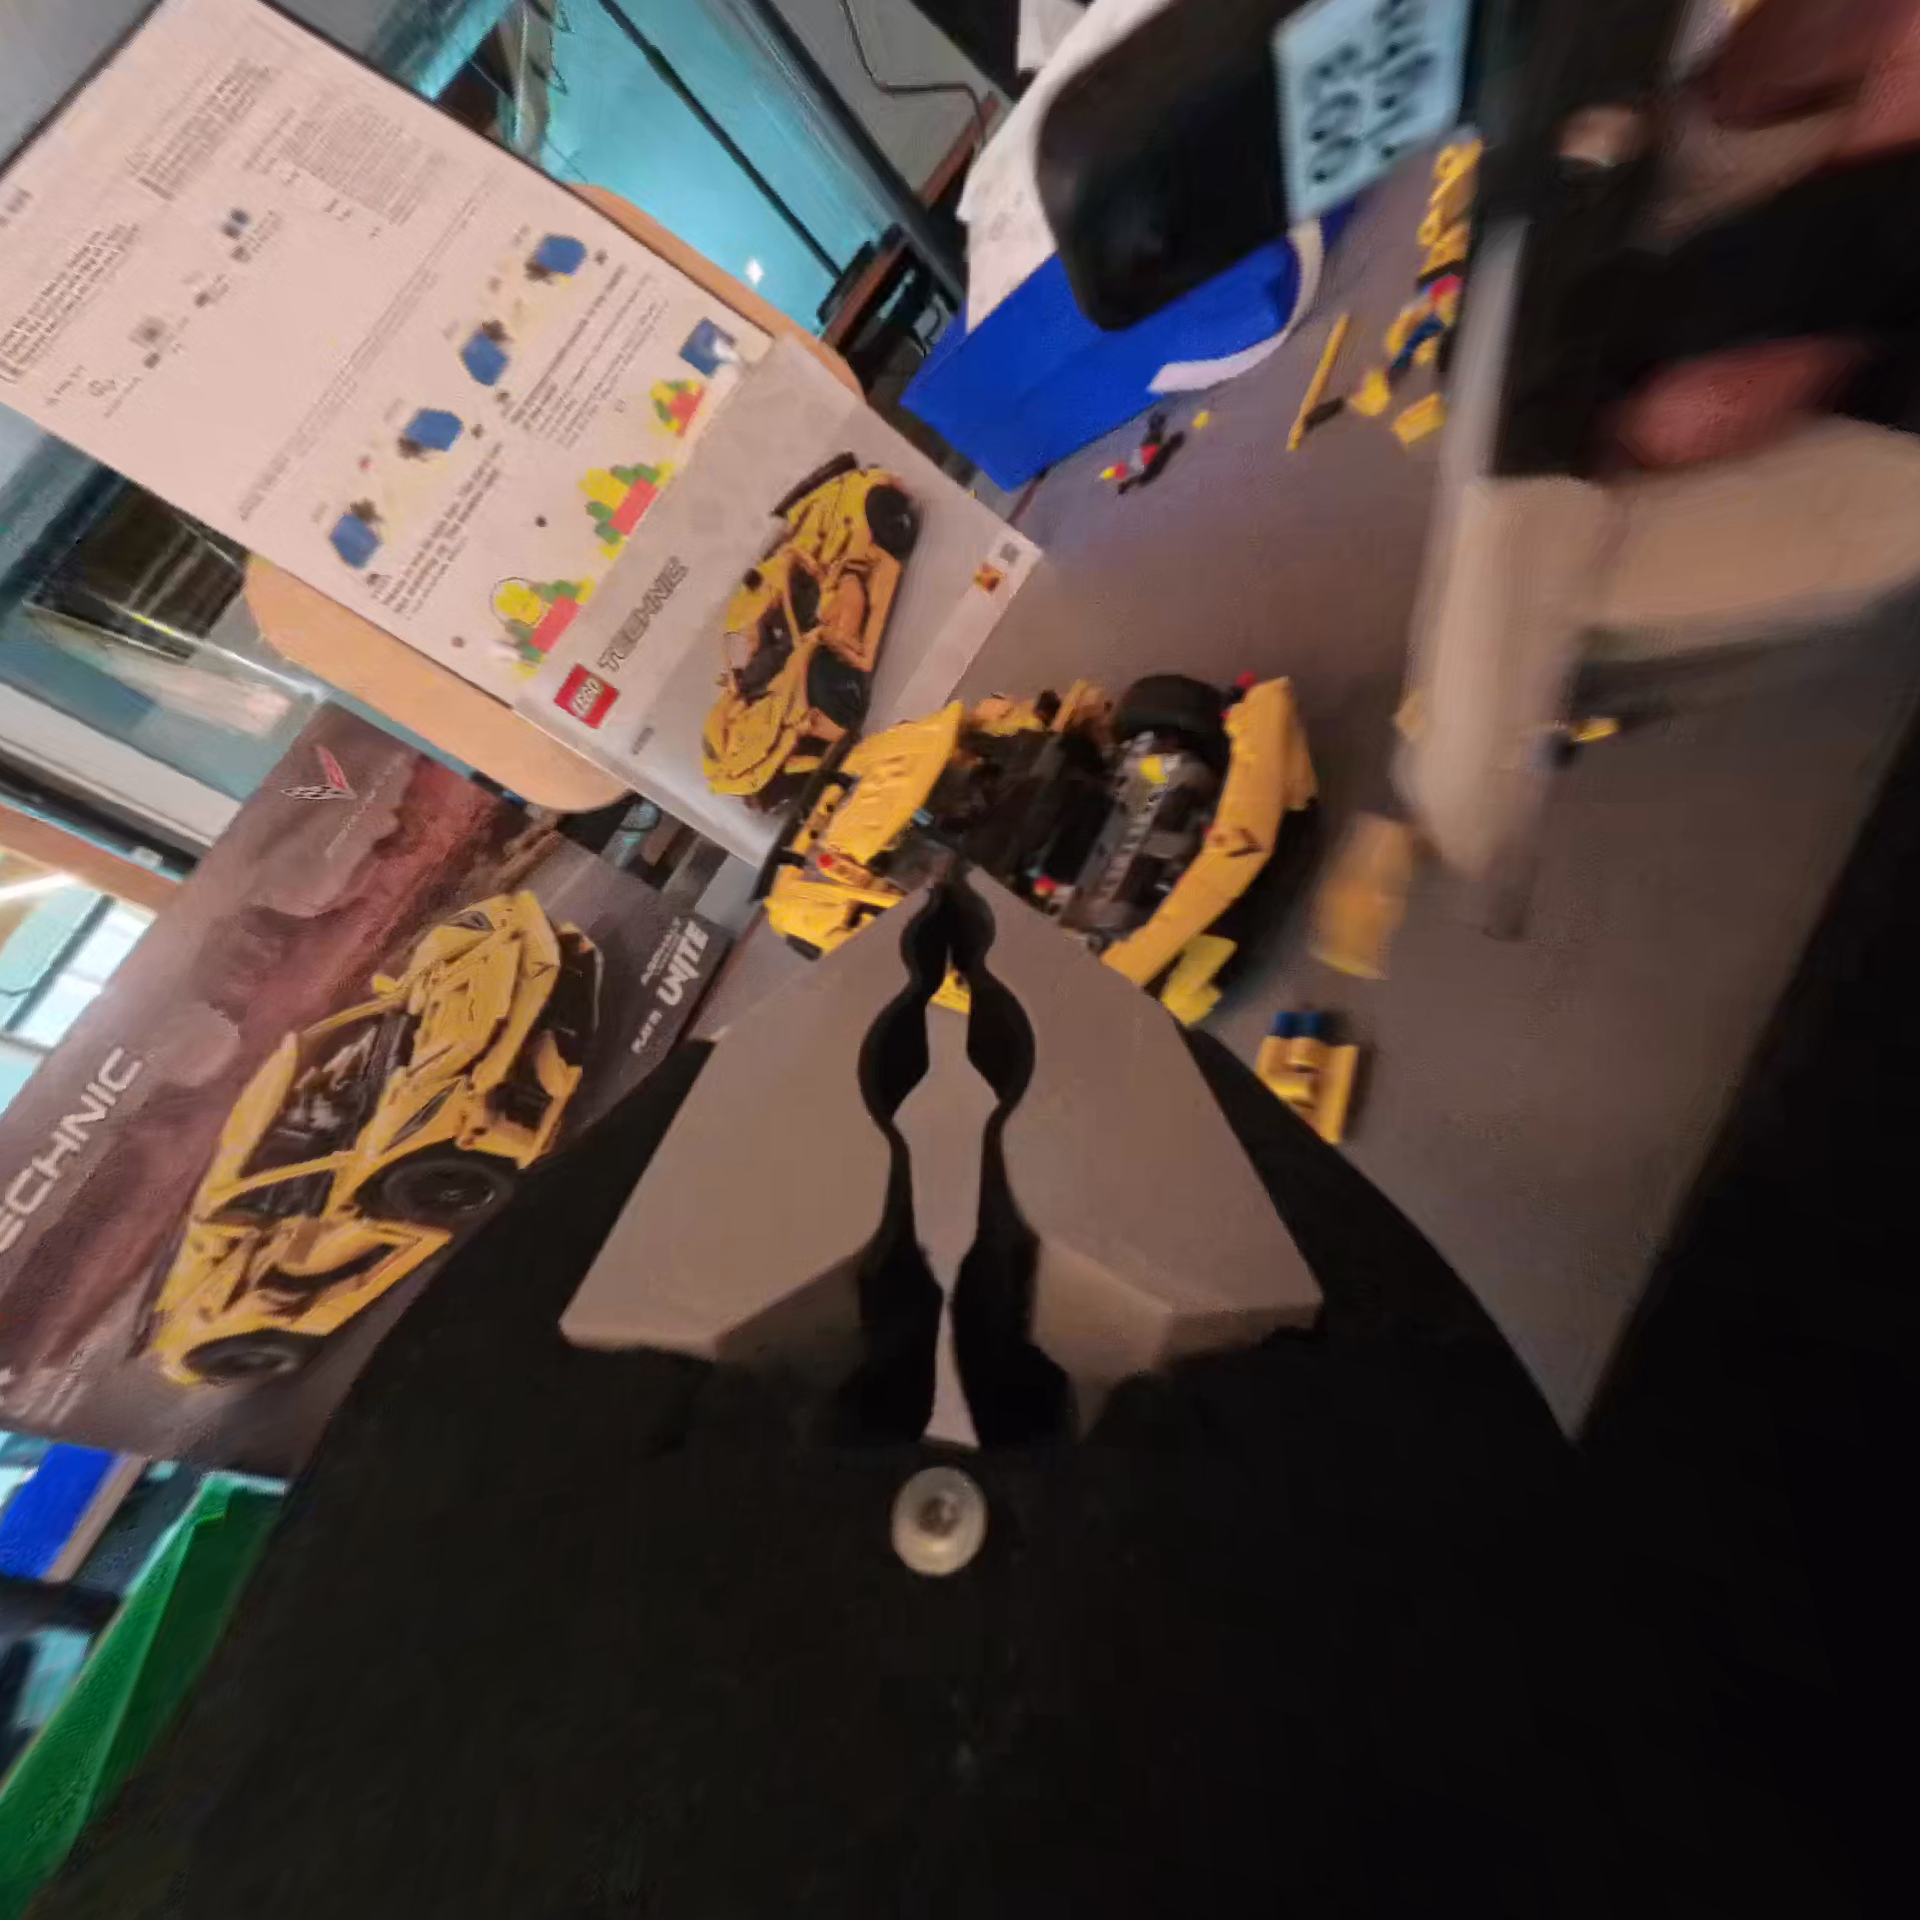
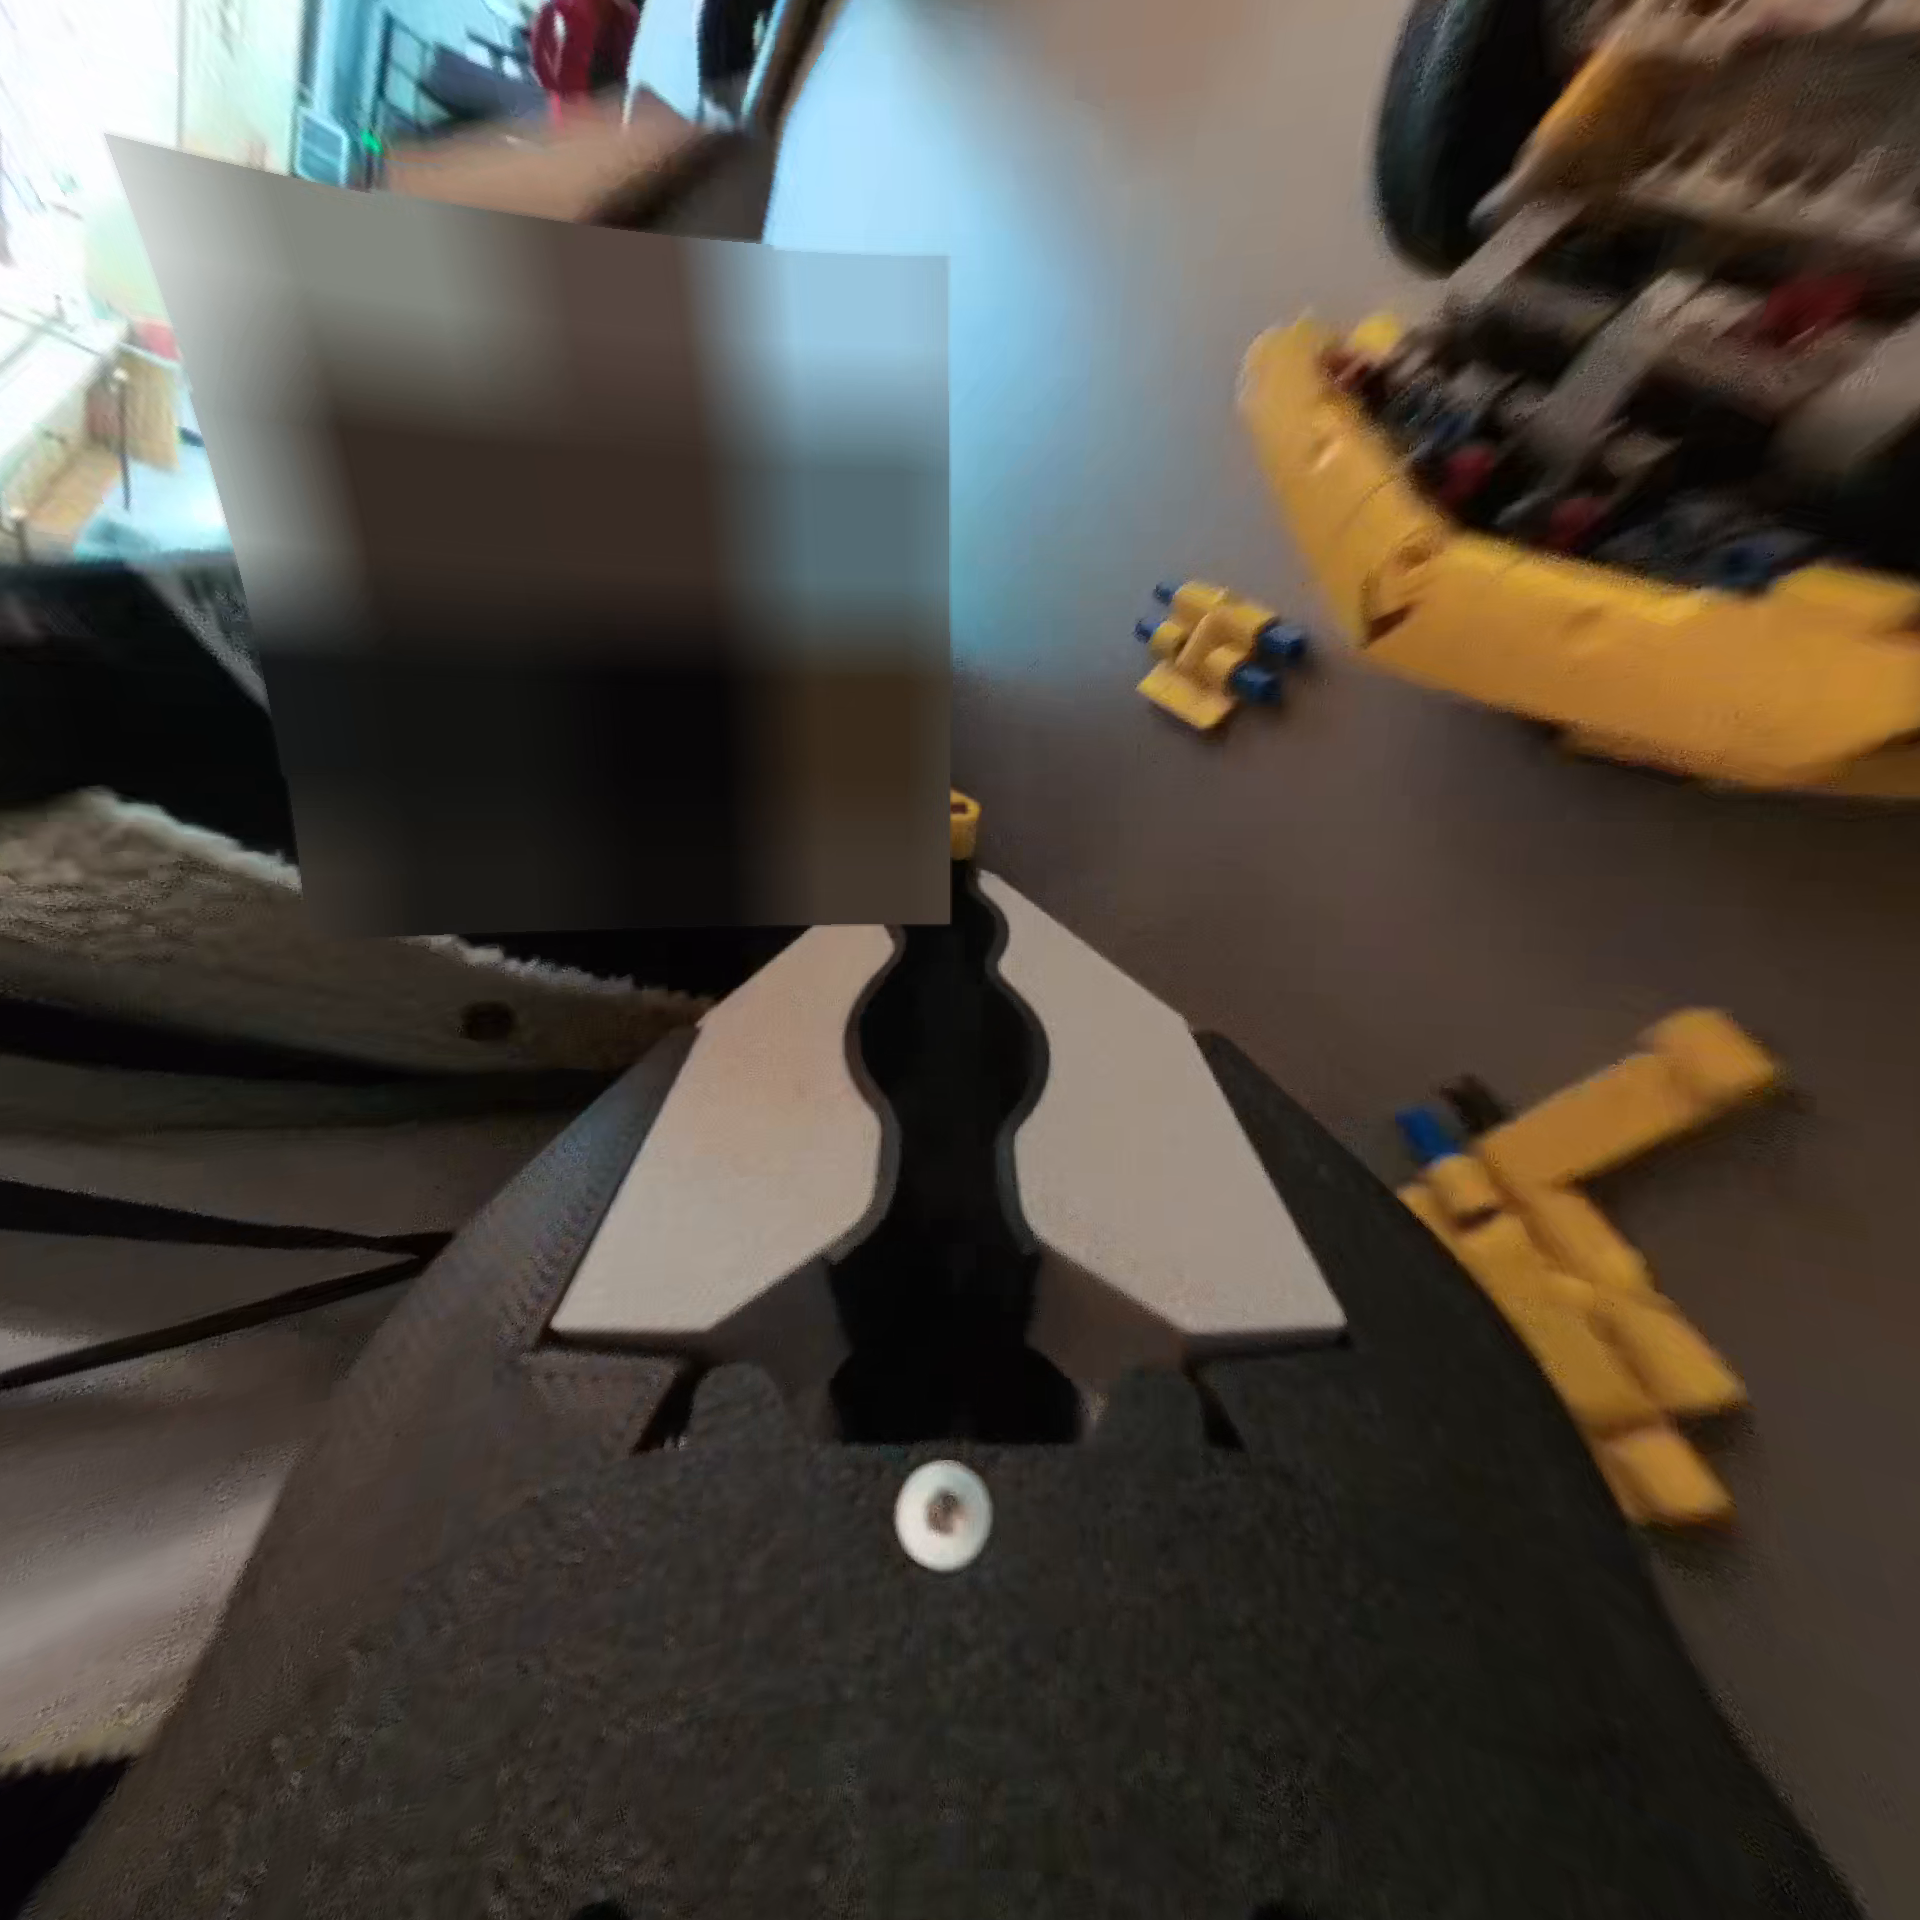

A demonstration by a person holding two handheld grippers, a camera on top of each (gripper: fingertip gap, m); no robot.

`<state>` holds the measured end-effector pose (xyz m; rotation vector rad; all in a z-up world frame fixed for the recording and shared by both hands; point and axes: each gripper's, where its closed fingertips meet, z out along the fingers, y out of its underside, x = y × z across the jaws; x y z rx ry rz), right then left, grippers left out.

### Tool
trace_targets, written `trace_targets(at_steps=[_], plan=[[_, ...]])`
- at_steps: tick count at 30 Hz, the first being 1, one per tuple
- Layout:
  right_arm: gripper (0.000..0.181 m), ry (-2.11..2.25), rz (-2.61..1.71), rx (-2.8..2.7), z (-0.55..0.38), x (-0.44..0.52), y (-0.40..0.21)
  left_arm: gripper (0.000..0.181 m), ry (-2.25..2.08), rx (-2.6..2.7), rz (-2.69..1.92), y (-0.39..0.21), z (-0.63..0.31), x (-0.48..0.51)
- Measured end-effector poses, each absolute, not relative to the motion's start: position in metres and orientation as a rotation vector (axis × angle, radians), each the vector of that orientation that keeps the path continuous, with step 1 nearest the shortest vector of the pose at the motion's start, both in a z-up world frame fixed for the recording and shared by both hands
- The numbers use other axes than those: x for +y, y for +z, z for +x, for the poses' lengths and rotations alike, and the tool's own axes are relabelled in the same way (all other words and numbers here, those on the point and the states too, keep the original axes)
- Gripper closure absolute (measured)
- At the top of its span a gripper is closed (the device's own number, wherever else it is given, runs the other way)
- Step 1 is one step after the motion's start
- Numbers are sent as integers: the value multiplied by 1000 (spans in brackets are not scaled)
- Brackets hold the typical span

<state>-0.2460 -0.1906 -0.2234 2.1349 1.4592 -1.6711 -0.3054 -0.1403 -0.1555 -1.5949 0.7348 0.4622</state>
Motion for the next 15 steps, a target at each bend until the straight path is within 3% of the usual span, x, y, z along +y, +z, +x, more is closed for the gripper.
trace_targets(at_steps=[3, 7, 11, 15], plan=[[178, -1766, 2189, 1460, -249, -182, -208, 181, 191, 715, -1618, -157, -300, -144], [177, -1457, 2534, 1820, -236, -145, -226, 181, -126, 696, -1634, -163, -280, -149], [177, -1327, 2618, 2385, -244, -139, -202, 147, -655, 536, -1720, -164, -262, -152], [177, -1209, 2425, 2869, -254, -154, -193, 145, -868, 525, -1740, -162, -253, -158]])
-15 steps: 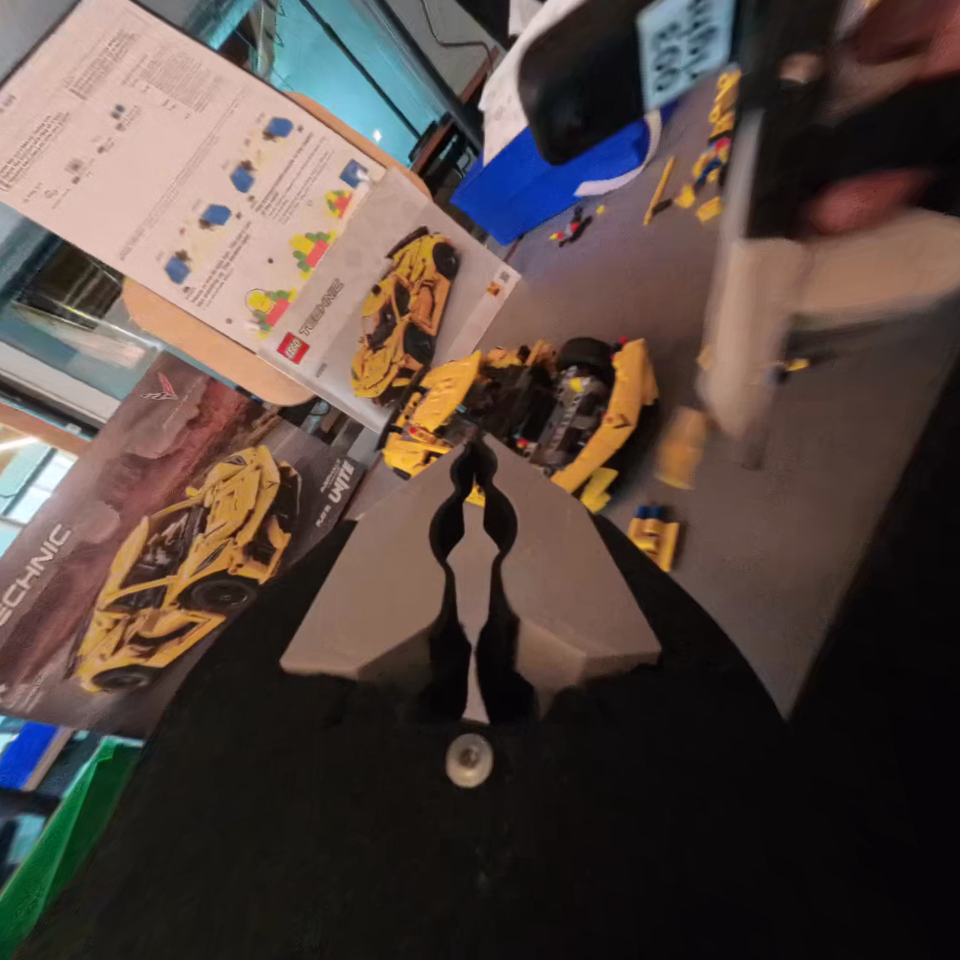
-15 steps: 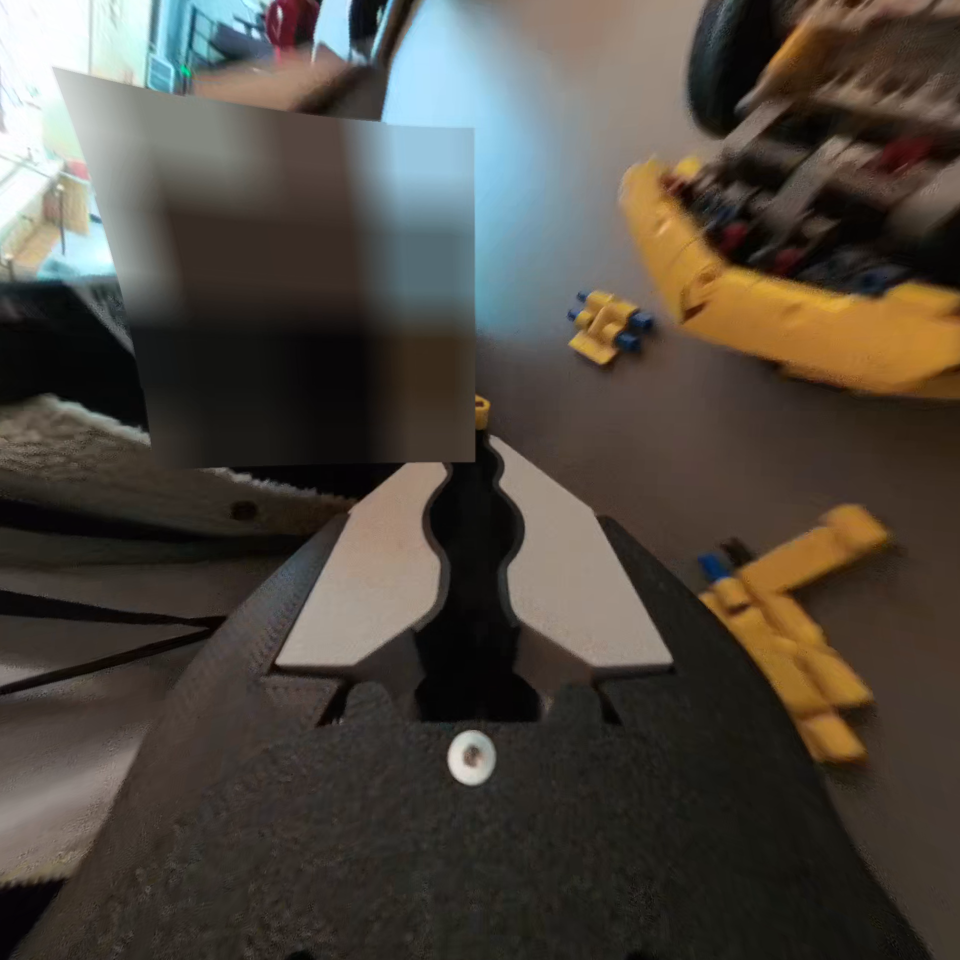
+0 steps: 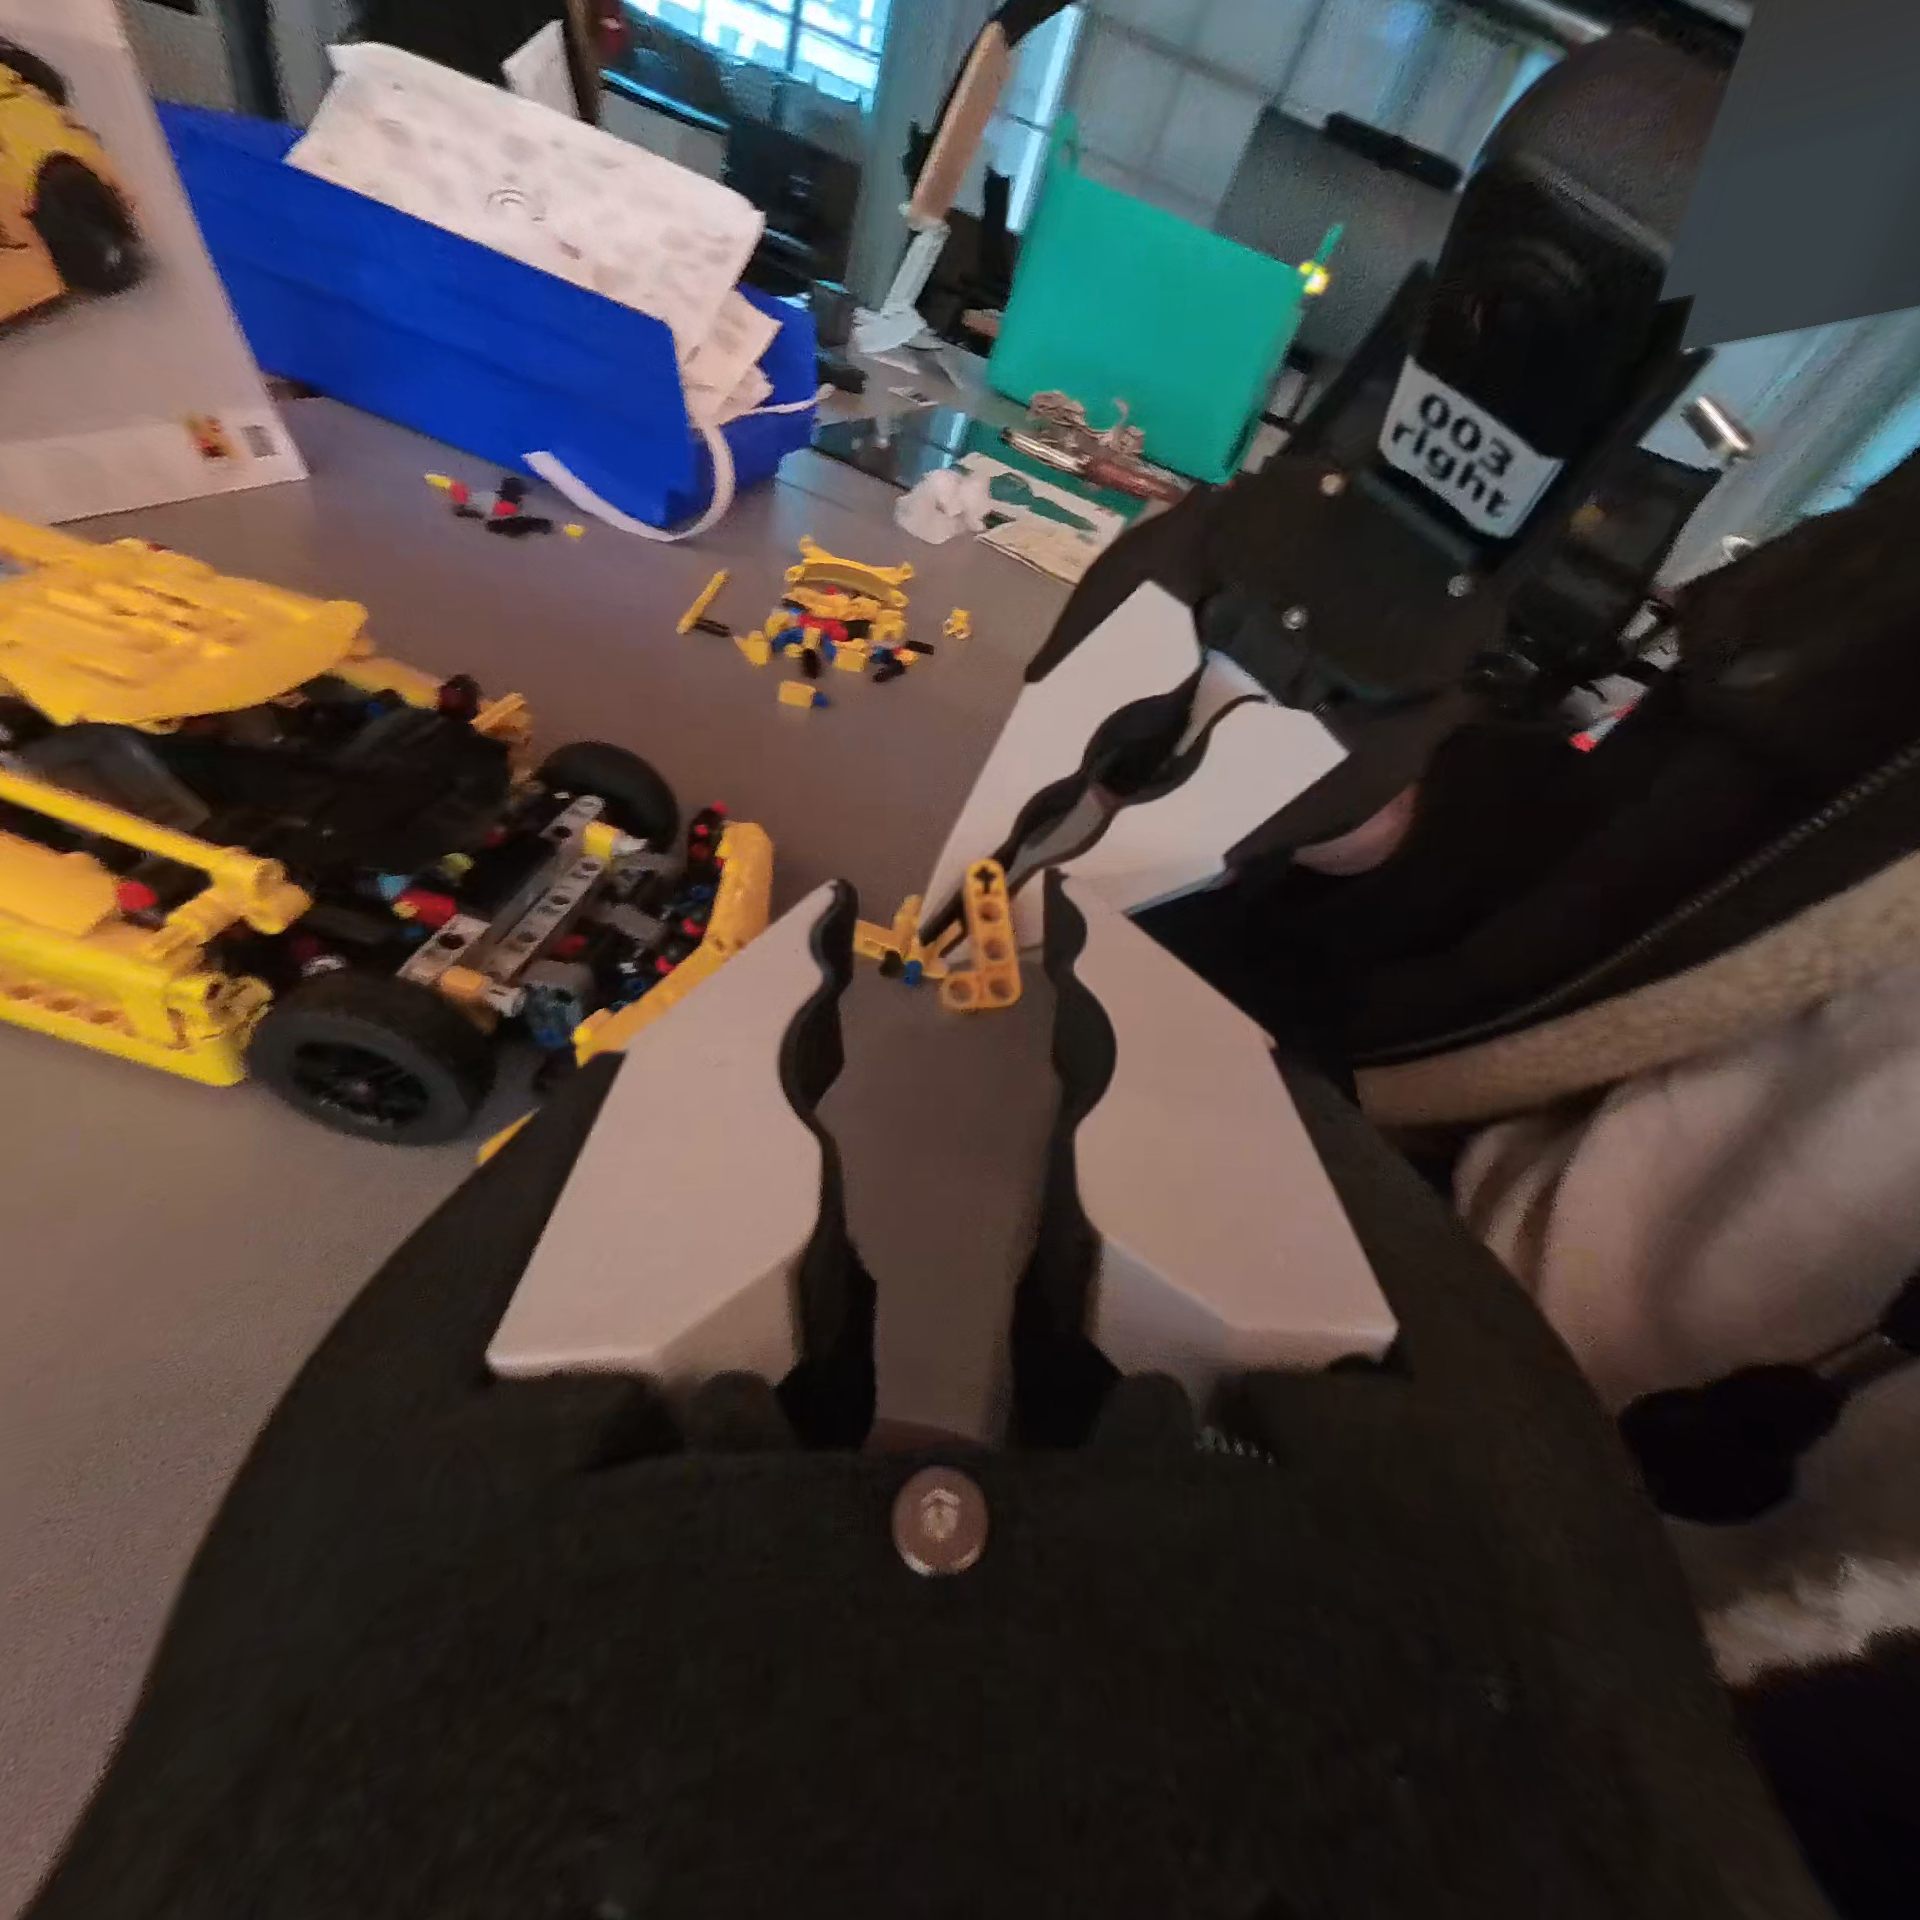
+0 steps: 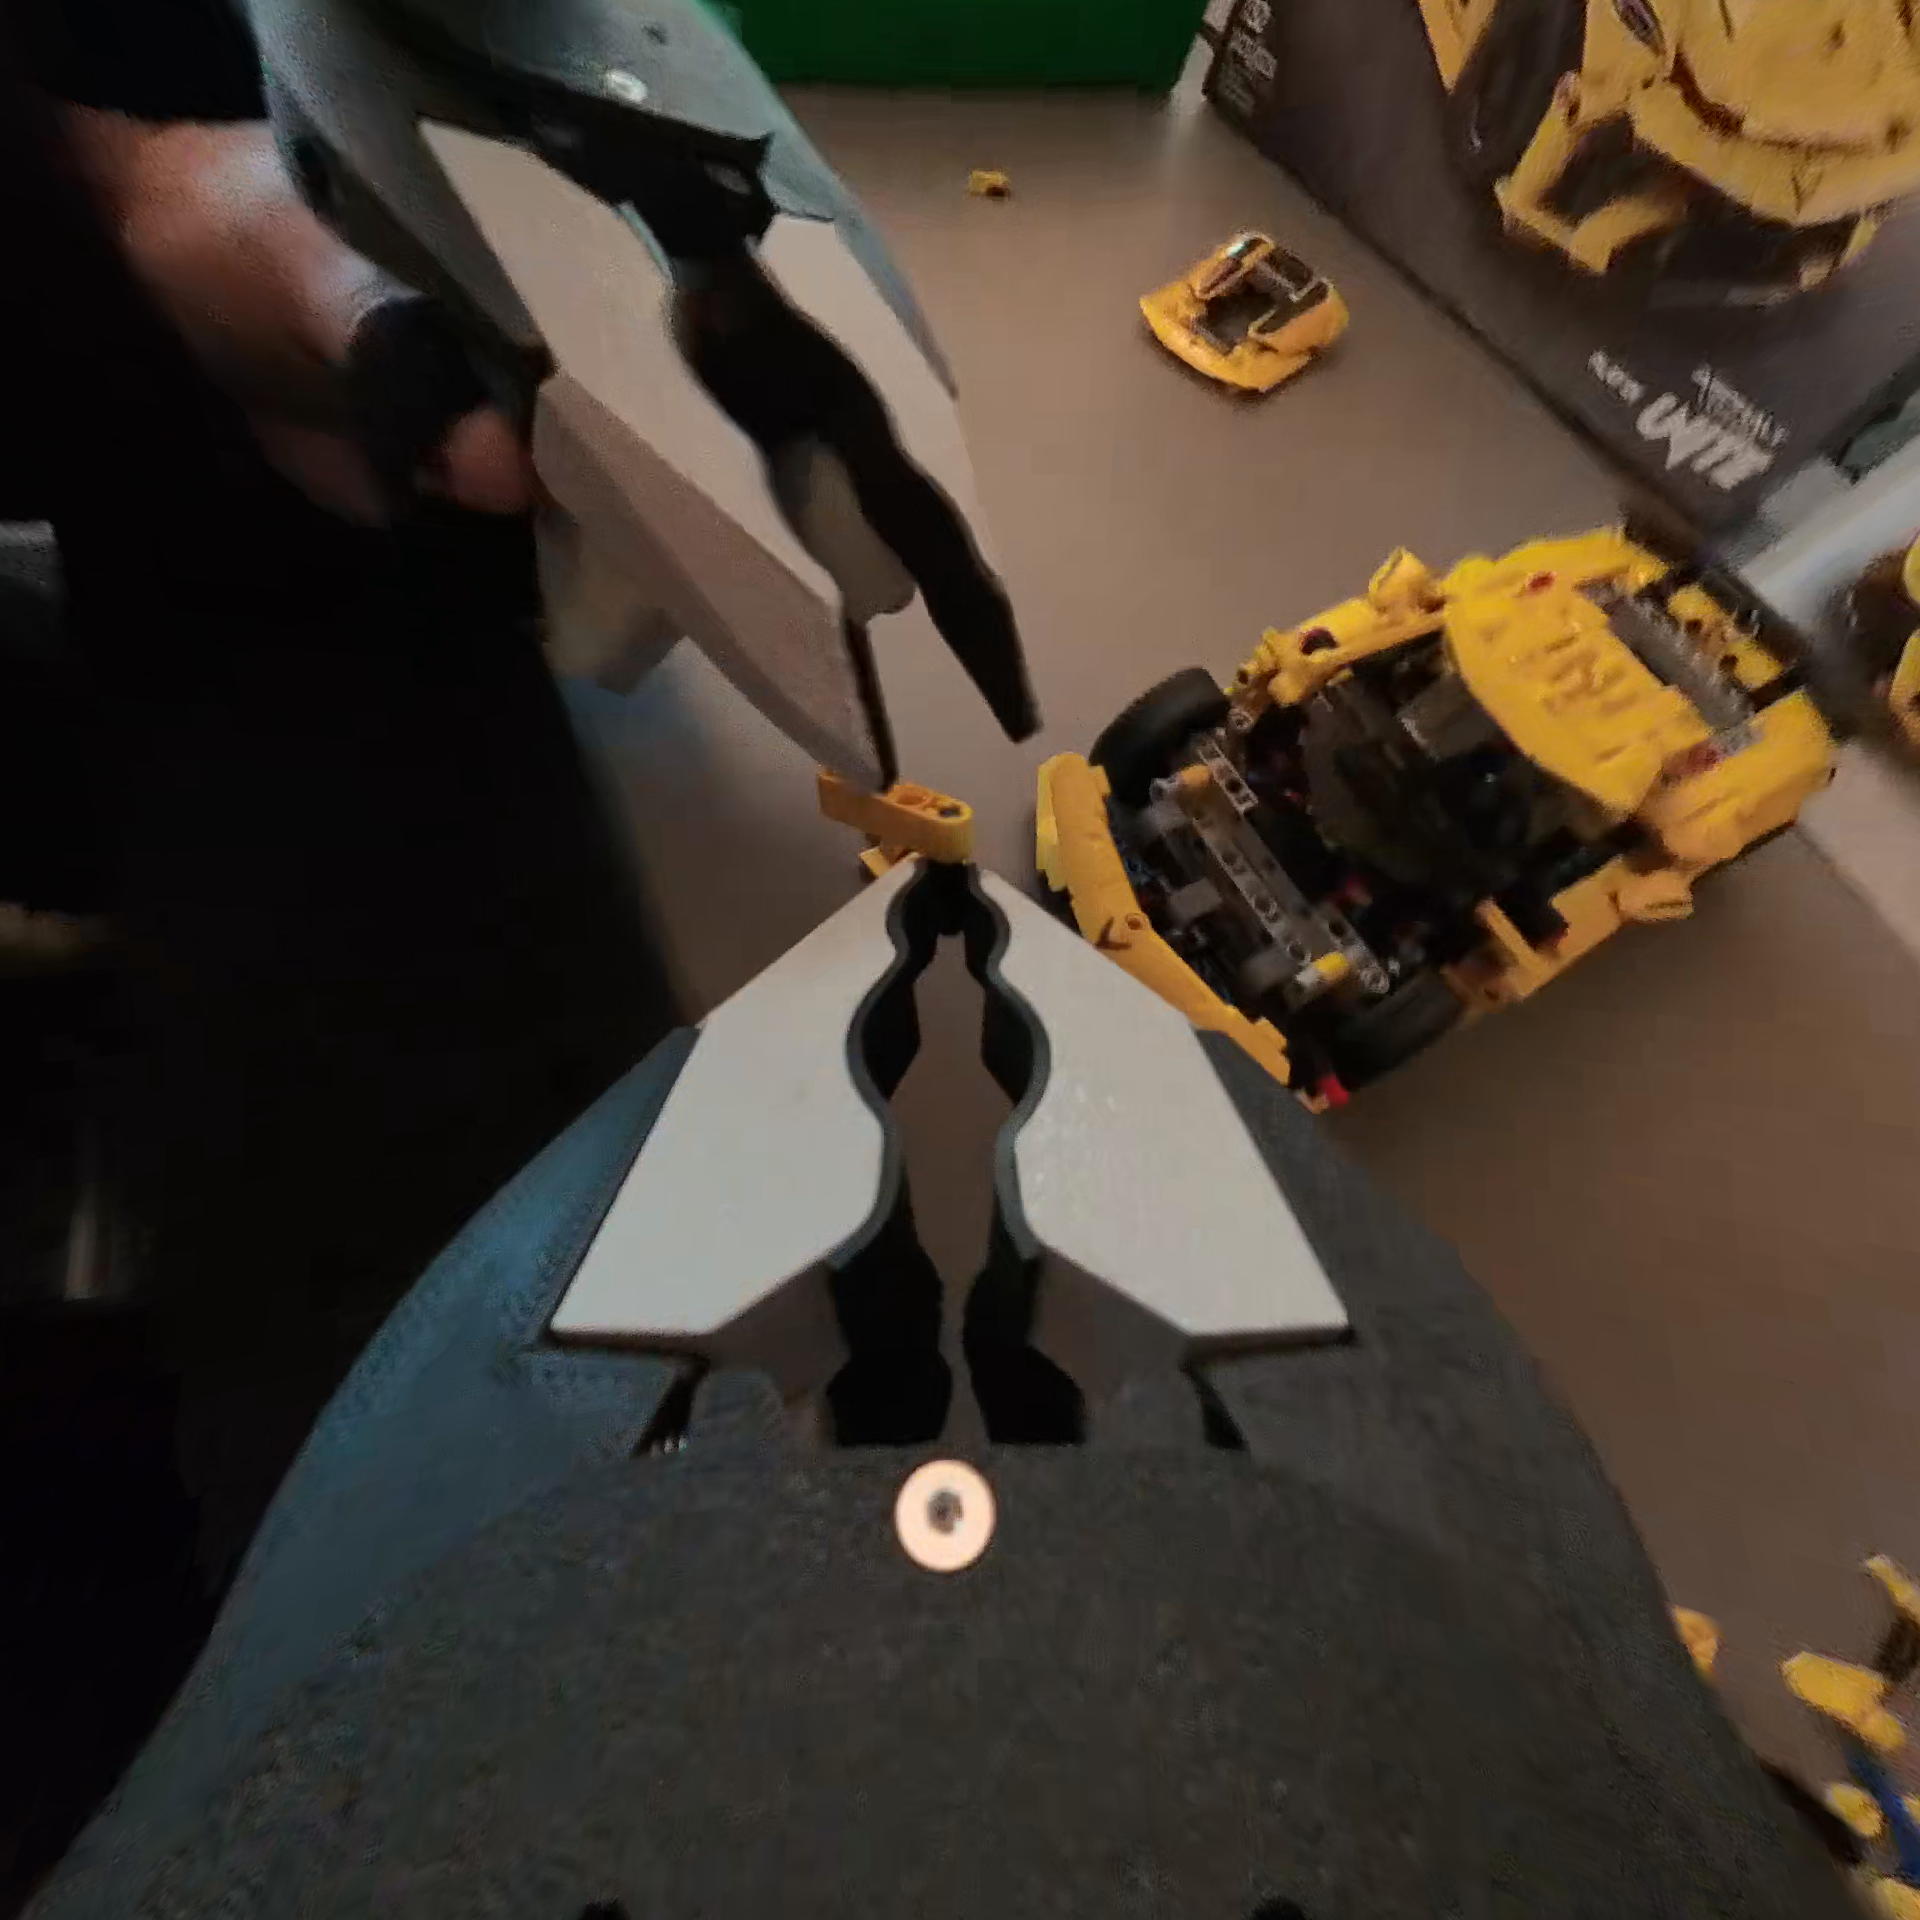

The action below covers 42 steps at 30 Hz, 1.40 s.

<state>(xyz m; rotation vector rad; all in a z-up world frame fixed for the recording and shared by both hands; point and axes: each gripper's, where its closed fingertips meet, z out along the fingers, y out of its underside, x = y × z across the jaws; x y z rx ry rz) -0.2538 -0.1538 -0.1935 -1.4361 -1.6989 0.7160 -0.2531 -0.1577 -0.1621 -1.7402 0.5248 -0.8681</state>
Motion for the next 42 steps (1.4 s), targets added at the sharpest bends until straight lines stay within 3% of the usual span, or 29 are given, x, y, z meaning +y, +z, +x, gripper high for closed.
trace_targets(at_steps=[3, 7, 13, 16, 18, 20, 23, 27, 31, 34, 42], plan=[[177, 644, -1391, -1738, -256, -156, -196, 148, -817, 609, -1760, -169, -245, -162], [177, 546, -1374, -1753, -254, -150, -195, 173, -671, 710, -1802, -183, -243, -163], [177, 383, -1281, -1770, -253, -145, -197, 175, -392, 792, -1805, -187, -244, -158], [177, 687, -1367, -1653, -255, -150, -178, 175, -558, 645, -1732, -164, -245, -160], [178, 598, -1374, -1642, -254, -143, -182, 175, -628, 557, -1684, -152, -251, -158], [177, 440, -1529, -1722, -239, -122, -226, 175, -779, 366, -1451, -105, -284, -165], [177, 577, -1523, -1633, -227, -120, -208, 175, -700, 273, -1541, -122, -321, -156], [177, 468, -1633, -1424, -186, -50, -185, 174, -701, 330, -1623, -138, -303, -149], [177, 318, -2040, -1216, -96, 52, -217, 175, -746, 432, -1597, -139, -281, -157], [177, 330, -2200, -1196, -68, 74, -240, 174, -620, 459, -1745, -166, -280, -146], [143, 483, -1997, -1242, -95, 41, -212, 175, -760, 379, -1712, -157, -271, -141]])
